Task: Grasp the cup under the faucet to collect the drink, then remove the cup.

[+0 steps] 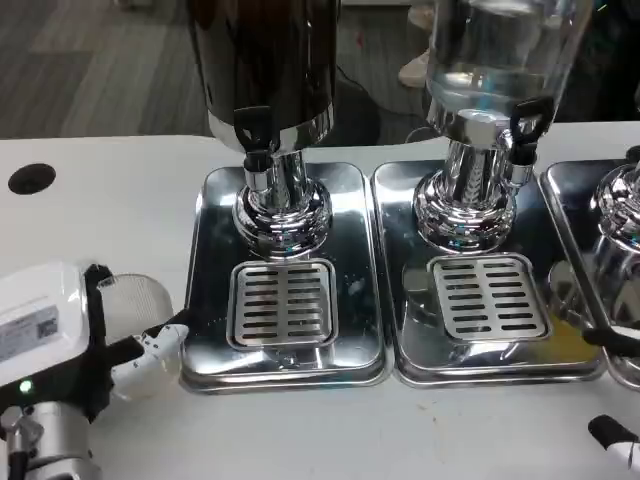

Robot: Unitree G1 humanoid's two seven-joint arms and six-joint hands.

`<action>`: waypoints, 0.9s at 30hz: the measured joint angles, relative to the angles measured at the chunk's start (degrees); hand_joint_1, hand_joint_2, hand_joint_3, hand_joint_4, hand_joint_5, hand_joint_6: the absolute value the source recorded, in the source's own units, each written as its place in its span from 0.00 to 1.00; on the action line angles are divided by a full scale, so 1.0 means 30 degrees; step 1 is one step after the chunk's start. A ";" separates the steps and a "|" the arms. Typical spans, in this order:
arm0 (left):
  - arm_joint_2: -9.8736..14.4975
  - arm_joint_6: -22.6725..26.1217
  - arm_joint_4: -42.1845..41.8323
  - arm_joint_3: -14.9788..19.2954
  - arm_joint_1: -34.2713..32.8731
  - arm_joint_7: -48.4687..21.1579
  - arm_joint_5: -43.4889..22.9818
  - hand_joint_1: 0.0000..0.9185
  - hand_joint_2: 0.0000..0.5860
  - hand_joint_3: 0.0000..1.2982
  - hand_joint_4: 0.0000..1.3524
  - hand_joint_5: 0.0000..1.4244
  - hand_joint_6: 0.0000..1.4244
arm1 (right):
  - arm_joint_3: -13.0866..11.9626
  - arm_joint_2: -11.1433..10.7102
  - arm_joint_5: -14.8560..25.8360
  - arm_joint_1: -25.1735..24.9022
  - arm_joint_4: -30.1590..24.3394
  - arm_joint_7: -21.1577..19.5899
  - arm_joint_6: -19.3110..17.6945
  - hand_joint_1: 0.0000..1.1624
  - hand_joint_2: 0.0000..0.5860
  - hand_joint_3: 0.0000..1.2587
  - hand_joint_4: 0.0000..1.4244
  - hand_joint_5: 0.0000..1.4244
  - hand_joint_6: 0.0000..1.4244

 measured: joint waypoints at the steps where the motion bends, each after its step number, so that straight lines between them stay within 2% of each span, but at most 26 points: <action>1: 0.0000 0.0000 -0.0007 0.0000 0.0023 0.0056 -0.0019 0.31 0.19 0.34 0.39 0.52 0.66 | 0.0003 0.0000 0.0000 -0.0004 0.0012 0.0000 0.0000 0.55 0.43 0.22 0.15 0.14 0.07; 17: -0.0002 -0.0477 -0.2728 0.0095 0.0812 0.0161 -0.0134 0.31 0.18 0.35 0.40 0.53 0.68 | 0.0115 0.0002 -0.0054 -0.0087 0.0028 -0.0001 0.0002 0.55 0.44 0.22 0.15 0.14 0.07; 27: -0.0019 -0.0871 -0.3425 0.0110 0.0931 0.0156 -0.0130 0.30 0.17 0.35 0.40 0.54 0.68 | 0.0184 0.0002 -0.0080 -0.0087 0.0028 -0.0002 0.0006 0.55 0.44 0.22 0.15 0.14 0.07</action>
